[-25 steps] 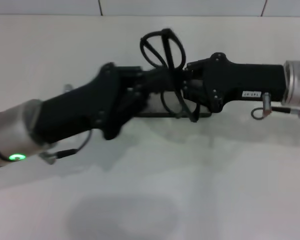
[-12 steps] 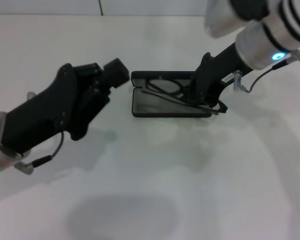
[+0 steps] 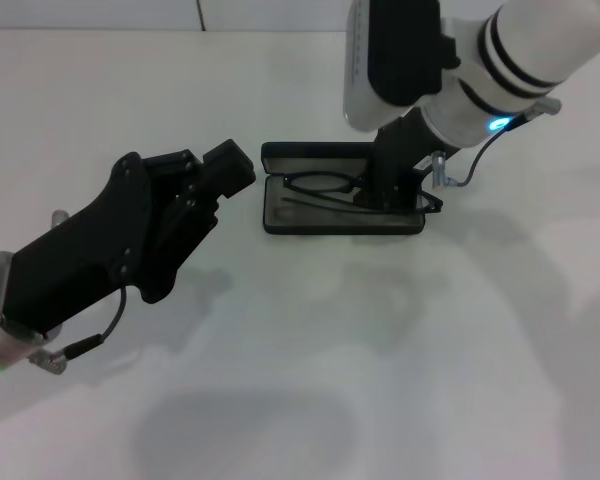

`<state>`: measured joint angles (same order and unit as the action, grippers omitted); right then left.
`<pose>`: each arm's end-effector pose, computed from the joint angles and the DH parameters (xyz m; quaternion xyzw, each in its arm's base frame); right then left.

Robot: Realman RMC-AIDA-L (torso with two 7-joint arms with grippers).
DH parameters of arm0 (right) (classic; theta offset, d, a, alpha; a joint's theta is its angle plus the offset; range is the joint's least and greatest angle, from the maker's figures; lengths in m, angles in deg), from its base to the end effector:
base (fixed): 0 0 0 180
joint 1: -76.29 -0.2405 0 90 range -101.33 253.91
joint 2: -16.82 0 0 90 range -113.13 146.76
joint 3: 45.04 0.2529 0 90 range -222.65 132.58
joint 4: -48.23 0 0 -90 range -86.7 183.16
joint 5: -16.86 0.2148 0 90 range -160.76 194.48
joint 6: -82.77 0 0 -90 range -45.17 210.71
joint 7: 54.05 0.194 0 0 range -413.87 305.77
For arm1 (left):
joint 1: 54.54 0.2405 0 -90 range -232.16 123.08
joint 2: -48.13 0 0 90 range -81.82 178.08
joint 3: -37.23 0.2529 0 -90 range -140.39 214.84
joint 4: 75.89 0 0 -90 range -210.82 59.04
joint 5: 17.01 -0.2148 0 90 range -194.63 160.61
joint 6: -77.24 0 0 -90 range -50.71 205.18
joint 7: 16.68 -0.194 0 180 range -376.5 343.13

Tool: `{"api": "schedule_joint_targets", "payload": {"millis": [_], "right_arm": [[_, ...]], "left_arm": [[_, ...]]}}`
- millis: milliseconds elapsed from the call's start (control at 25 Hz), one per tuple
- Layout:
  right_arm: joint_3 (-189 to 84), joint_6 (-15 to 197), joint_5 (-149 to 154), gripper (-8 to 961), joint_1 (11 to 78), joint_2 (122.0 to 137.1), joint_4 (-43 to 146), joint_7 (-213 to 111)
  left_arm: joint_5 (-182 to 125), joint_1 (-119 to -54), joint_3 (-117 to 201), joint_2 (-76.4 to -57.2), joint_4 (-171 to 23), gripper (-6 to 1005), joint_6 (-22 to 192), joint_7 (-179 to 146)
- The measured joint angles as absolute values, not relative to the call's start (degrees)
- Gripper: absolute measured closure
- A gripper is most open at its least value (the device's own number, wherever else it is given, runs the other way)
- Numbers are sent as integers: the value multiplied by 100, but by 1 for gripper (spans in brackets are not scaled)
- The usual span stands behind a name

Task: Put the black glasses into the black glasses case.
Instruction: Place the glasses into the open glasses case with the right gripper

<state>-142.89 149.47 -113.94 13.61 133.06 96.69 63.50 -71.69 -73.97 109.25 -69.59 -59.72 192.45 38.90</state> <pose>0.0808 0.4206 -0.1324 -0.9771 -0.0727 -0.1760 0.0954 -0.1947 0.2510 -0.0069 -0.7842 -0.1199 -0.6001 0.1030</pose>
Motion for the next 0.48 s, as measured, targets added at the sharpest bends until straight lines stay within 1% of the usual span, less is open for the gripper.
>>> {"api": "schedule_joint_targets", "payload": {"millis": [480], "right_arm": [[-14782,14107,-11550,802,1397,13310,9480,6293]], "left_arm": [[-7167,-7470,10930,-6973,-5990,960,19205,3896]]}}
